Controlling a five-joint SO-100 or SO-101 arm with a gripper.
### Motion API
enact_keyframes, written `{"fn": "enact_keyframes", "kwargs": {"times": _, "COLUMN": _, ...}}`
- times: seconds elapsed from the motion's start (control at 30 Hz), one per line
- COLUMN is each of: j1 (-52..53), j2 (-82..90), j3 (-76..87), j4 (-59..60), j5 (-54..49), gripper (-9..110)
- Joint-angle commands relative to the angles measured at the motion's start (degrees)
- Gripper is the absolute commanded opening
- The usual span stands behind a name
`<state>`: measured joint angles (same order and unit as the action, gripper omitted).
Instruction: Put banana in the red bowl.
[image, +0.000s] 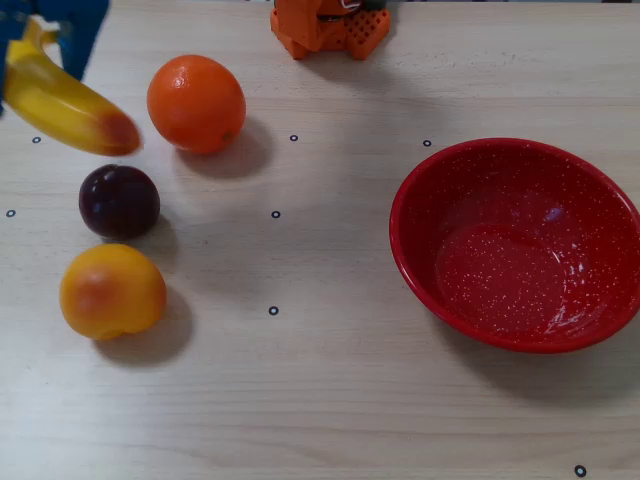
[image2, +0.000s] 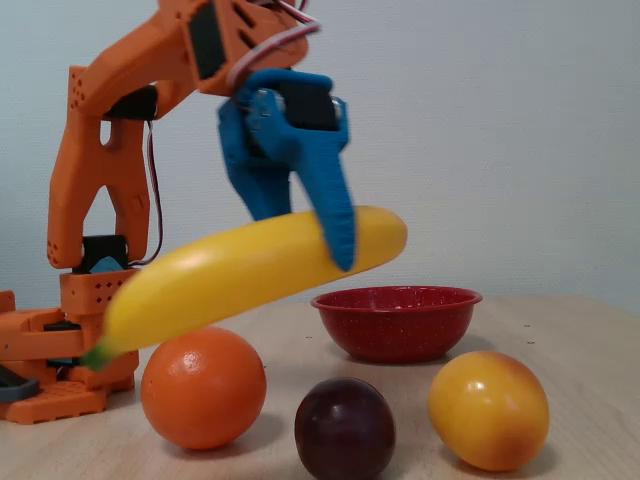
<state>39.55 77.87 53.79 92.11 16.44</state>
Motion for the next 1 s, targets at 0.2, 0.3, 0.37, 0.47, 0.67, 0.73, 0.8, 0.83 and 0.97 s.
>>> {"fn": "enact_keyframes", "kwargs": {"times": 0.2, "j1": -10.28, "j2": 15.29, "j3": 5.54, "j4": -7.47, "j5": -5.27, "gripper": 0}}
{"fn": "enact_keyframes", "kwargs": {"times": 0.3, "j1": -13.89, "j2": 17.93, "j3": 8.70, "j4": -10.72, "j5": -6.68, "gripper": 0}}
{"fn": "enact_keyframes", "kwargs": {"times": 0.37, "j1": -16.44, "j2": 19.60, "j3": 10.20, "j4": -12.22, "j5": -7.73, "gripper": 0}}
{"fn": "enact_keyframes", "kwargs": {"times": 0.47, "j1": -20.83, "j2": 21.80, "j3": 12.13, "j4": -12.66, "j5": -8.96, "gripper": 0}}
{"fn": "enact_keyframes", "kwargs": {"times": 0.67, "j1": -30.59, "j2": 24.61, "j3": 15.73, "j4": -13.36, "j5": -10.90, "gripper": 0}}
{"fn": "enact_keyframes", "kwargs": {"times": 0.73, "j1": -34.01, "j2": 24.87, "j3": 15.91, "j4": -13.36, "j5": -11.25, "gripper": 0}}
{"fn": "enact_keyframes", "kwargs": {"times": 0.8, "j1": -37.27, "j2": 24.96, "j3": 15.82, "j4": -13.54, "j5": -11.60, "gripper": 0}}
{"fn": "enact_keyframes", "kwargs": {"times": 0.83, "j1": -38.94, "j2": 25.05, "j3": 15.91, "j4": -13.62, "j5": -11.78, "gripper": 0}}
{"fn": "enact_keyframes", "kwargs": {"times": 0.97, "j1": -45.44, "j2": 26.19, "j3": 17.49, "j4": -15.21, "j5": -12.66, "gripper": 0}}
